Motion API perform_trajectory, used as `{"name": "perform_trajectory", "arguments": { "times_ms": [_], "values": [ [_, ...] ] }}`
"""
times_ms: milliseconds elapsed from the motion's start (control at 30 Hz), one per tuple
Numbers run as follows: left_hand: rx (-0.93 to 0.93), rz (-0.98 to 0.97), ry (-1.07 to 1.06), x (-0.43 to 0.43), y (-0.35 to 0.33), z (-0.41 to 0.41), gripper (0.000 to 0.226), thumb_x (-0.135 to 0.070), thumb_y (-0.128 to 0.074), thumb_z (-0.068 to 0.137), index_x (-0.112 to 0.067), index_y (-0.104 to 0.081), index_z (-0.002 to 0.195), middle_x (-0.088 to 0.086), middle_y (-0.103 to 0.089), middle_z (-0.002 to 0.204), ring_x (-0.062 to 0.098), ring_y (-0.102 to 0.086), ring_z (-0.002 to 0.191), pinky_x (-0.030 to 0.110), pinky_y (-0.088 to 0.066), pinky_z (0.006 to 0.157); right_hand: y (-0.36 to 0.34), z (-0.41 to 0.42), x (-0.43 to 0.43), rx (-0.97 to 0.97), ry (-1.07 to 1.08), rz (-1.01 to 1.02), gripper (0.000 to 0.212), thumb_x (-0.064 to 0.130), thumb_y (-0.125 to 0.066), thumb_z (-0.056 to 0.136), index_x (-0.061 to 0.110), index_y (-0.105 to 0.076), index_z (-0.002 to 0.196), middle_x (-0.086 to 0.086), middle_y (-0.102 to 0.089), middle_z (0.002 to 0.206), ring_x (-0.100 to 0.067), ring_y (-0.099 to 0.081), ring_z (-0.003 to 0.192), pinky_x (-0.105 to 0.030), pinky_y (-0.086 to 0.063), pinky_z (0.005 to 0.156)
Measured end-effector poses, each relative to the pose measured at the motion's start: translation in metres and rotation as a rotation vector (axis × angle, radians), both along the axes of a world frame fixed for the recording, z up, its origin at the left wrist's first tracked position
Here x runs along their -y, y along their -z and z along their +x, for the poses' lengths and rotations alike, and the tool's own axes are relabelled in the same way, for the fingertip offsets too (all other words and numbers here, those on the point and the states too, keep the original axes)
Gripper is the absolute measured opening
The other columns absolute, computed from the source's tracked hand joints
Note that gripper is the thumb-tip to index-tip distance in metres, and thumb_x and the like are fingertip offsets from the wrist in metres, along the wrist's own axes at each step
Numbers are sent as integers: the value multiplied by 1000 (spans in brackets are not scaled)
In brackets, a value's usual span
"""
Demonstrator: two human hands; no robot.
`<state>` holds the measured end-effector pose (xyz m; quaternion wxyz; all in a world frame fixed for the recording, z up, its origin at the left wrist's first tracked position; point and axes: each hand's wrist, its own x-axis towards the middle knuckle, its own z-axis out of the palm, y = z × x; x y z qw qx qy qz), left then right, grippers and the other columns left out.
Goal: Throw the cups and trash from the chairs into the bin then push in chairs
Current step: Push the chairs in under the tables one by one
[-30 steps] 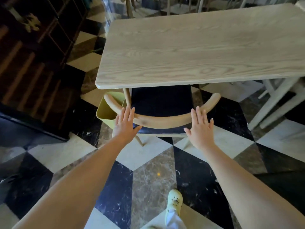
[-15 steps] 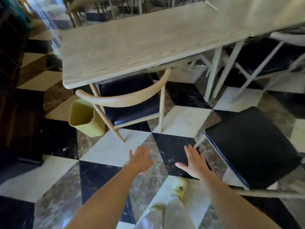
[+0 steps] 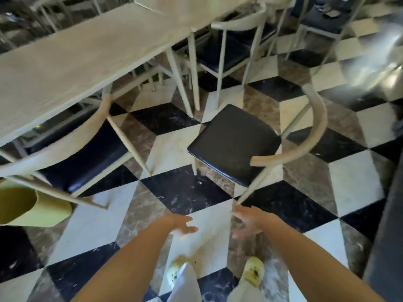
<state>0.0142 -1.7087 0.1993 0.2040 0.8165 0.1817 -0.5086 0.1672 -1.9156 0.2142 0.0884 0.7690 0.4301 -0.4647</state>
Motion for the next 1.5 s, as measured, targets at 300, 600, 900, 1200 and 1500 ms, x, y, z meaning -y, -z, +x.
{"name": "perform_trajectory", "arguments": {
  "times_ms": [300,600,900,1200,1500],
  "values": [
    [-3,-57,164,142,-16,136,61,-54,-37,96,-24,-28,148,0,-23,158,22,-22,145,36,-20,114,-40,92,128,-174,77,-171,62,41,-56,92,20,-35,146,-7,-38,150,-27,-37,136,-37,-31,110],
    [337,-24,171,185,-62,261,41,-40,-42,97,-16,-57,126,6,-58,127,25,-53,116,31,-41,89,-89,228,172,5,73,-62,61,41,-49,95,21,-28,149,-3,-26,157,-25,-26,142,-37,-25,112],
    [709,93,-209,194,-44,355,56,-35,-44,97,-14,-28,147,7,-41,149,27,-40,134,38,-35,107,-78,352,124,164,162,294,56,22,-56,94,18,-33,145,-6,-38,150,-25,-40,135,-31,-35,107],
    [637,266,-332,212,-1,400,38,-57,-46,88,-29,-52,112,-8,-64,97,17,-63,83,29,-43,63,-19,420,108,348,-441,486,52,41,-53,92,24,-41,139,2,-43,145,-19,-34,135,-38,-15,117],
    [551,270,-493,217,1,404,39,-61,-53,83,-35,-57,111,-10,-67,106,15,-63,94,33,-53,82,3,480,83,196,-609,545,45,56,-50,88,26,-56,122,8,-61,124,-15,-52,114,-35,-32,106]
  ]
}}
